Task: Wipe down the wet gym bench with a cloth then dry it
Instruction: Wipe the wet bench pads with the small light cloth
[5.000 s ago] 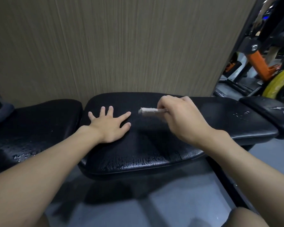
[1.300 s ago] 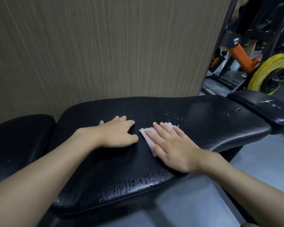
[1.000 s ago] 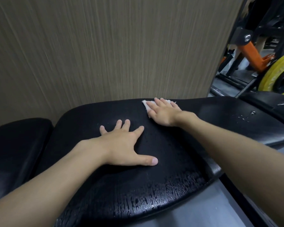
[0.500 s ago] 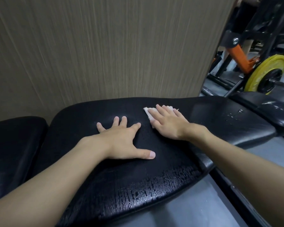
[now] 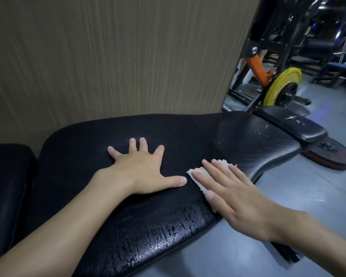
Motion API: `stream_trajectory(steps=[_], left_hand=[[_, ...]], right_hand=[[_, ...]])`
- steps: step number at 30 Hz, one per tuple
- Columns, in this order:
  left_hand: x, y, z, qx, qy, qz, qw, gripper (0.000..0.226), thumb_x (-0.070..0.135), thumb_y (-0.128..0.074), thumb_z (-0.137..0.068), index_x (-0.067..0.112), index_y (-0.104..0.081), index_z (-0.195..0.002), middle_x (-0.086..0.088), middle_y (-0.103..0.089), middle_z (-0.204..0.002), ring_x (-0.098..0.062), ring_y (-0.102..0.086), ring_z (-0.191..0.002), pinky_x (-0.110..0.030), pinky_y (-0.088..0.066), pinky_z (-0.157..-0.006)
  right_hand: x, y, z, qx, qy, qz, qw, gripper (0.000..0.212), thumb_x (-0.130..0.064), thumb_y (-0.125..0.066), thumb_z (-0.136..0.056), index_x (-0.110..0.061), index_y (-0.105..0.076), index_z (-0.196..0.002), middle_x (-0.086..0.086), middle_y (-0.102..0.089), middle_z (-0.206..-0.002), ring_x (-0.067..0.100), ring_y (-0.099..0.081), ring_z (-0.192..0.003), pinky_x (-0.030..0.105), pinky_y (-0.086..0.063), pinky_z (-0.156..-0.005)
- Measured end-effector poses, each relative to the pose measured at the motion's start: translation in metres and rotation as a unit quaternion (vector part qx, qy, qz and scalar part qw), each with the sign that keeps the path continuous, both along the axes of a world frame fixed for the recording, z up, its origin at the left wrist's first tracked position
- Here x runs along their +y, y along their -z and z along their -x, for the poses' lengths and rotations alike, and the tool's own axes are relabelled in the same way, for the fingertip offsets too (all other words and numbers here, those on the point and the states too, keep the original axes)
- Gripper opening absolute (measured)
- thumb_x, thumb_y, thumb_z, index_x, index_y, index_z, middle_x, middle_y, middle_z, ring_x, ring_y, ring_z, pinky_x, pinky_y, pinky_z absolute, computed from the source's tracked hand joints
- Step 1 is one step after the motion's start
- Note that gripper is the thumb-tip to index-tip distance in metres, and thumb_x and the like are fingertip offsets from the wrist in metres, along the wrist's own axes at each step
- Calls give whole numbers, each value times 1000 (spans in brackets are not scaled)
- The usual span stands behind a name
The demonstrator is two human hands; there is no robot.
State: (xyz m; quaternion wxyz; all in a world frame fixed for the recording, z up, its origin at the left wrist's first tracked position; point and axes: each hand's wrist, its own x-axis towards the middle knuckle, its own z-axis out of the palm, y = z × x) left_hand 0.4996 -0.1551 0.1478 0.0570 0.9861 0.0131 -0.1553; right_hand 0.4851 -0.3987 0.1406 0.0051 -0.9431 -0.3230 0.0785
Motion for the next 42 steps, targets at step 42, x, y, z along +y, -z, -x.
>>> stream_trajectory(steps=[42], left_hand=[[-105,-42,-29,-8,-68,71,995,81,31,-60,-92,18,-12,-157,1,-8,-164,-14,-17,-148,-21,-17,-116]], right_hand=[[-75,5,-71,-19,-156,-32,987,77,-61,14,-83,-36,10,-155,2,15,-165,21,23,-149,48,12,-120]])
